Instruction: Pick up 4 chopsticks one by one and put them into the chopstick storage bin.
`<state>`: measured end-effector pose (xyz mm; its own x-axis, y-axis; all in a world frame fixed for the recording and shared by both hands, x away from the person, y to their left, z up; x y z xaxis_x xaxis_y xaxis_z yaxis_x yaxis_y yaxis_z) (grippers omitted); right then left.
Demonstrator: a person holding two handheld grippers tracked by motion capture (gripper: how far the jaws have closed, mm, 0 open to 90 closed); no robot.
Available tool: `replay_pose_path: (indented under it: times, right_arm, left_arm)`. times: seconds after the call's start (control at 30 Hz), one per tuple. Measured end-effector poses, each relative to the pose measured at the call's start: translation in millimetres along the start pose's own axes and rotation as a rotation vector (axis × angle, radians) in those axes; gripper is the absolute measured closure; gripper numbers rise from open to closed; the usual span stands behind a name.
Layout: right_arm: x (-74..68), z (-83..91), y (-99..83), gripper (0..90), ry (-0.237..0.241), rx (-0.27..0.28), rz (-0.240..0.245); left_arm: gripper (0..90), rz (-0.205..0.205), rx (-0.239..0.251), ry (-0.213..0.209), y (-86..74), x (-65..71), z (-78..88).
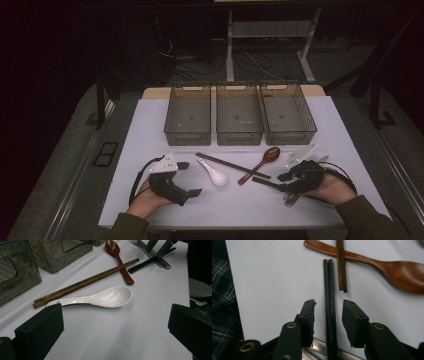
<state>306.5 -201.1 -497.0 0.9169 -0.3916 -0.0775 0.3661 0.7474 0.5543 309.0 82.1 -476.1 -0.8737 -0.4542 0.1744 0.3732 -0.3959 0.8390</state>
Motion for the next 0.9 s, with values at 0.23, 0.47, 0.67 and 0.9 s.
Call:
replay_pose_path:
  times: [0.23,0.47,0.67,0.9]
  right_arm:
    - [2.2,16.8,-12.1,60.0,-0.02,0.104,-0.063]
    - [3.7,36.0,-28.2,62.1,-0.027,0.158,-0.087]
    - [7.6,42.0,-43.1,68.5,-0.04,0.156,-0.108]
    - [8.3,41.0,-56.2,72.9,-0.043,0.133,-0.116]
  left_arm:
    - [0.0,0.0,0.0,0.0,-0.3,0.3,0.6]
    - [0.0,0.007,0.002,-0.001,-1.0,0.5,1.4]
    - [0.0,0.001,-0.003,-0.002,-1.6,0.1,2.3]
    - [0.0,0.0,-0.004,-0.005,-2.2,0.9,1.3]
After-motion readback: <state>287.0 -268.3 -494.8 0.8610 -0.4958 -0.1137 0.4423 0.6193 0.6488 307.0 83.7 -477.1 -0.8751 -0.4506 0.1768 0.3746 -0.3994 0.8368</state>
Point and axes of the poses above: each handheld gripper's, and its own axes: z roughly backward along the jaws, y roughly out of its top, x roughly to its right, the point moved 10 cm from there along -z, roughly forward along the jaws, and after that the axes turned 2 degrees about z, right-handed, at the moved point
